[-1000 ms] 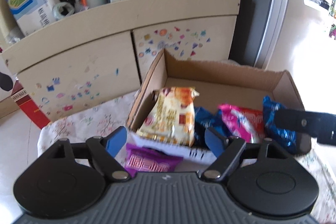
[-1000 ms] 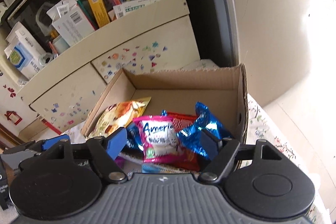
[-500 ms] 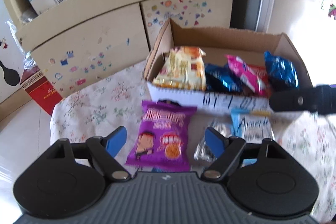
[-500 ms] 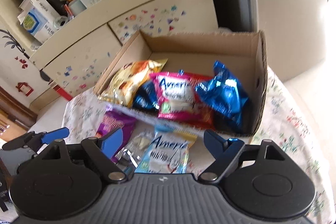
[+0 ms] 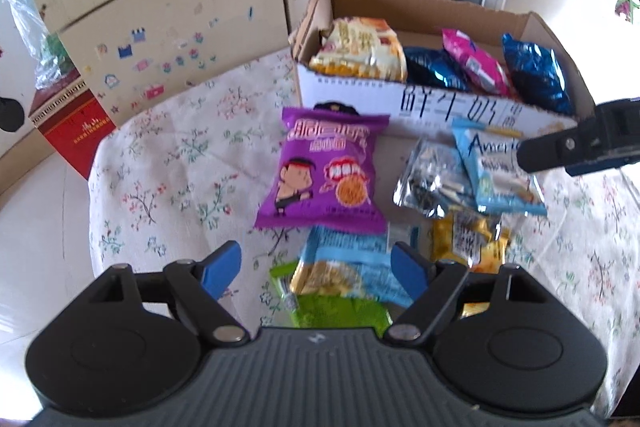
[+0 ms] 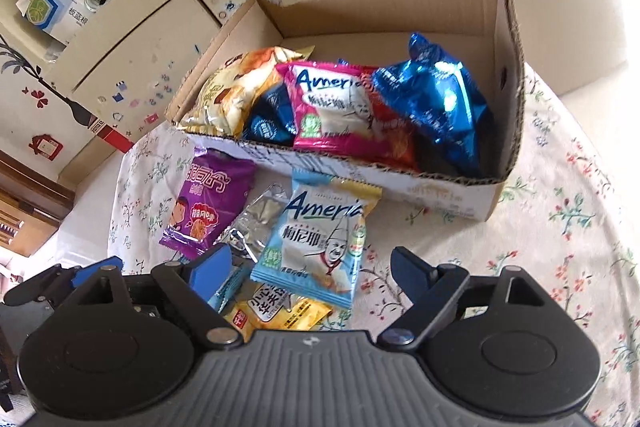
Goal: Organize snacks
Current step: 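Lower left tool to the green packet while right tool reaches the blue Ameria packet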
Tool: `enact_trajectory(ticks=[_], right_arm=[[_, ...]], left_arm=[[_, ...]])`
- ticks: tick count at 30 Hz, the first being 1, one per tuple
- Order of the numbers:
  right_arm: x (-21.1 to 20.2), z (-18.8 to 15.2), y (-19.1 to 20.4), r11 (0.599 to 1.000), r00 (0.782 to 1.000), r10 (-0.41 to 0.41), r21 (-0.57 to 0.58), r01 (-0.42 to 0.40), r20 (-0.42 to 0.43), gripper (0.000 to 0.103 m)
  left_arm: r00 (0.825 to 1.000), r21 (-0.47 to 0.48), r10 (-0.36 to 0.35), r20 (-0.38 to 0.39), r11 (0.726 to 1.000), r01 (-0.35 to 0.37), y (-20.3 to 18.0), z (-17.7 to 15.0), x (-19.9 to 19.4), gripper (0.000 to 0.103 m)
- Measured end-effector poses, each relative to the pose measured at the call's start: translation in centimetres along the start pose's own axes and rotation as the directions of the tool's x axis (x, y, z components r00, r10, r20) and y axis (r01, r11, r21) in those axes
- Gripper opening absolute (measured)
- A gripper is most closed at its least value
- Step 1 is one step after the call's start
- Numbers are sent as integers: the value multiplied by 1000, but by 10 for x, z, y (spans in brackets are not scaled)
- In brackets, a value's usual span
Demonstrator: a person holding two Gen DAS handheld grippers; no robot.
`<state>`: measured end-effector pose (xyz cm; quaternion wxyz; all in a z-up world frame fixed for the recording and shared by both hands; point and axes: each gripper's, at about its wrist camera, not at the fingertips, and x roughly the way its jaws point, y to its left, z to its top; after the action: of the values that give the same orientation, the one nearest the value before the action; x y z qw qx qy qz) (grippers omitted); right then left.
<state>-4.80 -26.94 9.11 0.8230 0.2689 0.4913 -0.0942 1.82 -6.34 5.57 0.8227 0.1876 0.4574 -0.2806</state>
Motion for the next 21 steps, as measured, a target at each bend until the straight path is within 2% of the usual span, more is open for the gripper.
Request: enact_trajectory(ticks=[12, 18, 21], right_arm=[[29, 5, 10, 997, 999, -26, 66, 29, -41, 92], [42, 7, 17, 997, 998, -29, 75, 33, -57, 92], [46, 8, 18, 996, 997, -32, 82, 38, -65, 92]], left_arm=[[998, 117, -39, -56, 992, 46, -2, -20, 14, 82], [995, 128, -20, -94, 991, 32, -9, -23, 31, 82], [996, 113, -1, -93, 994, 11, -9, -24, 37, 90]])
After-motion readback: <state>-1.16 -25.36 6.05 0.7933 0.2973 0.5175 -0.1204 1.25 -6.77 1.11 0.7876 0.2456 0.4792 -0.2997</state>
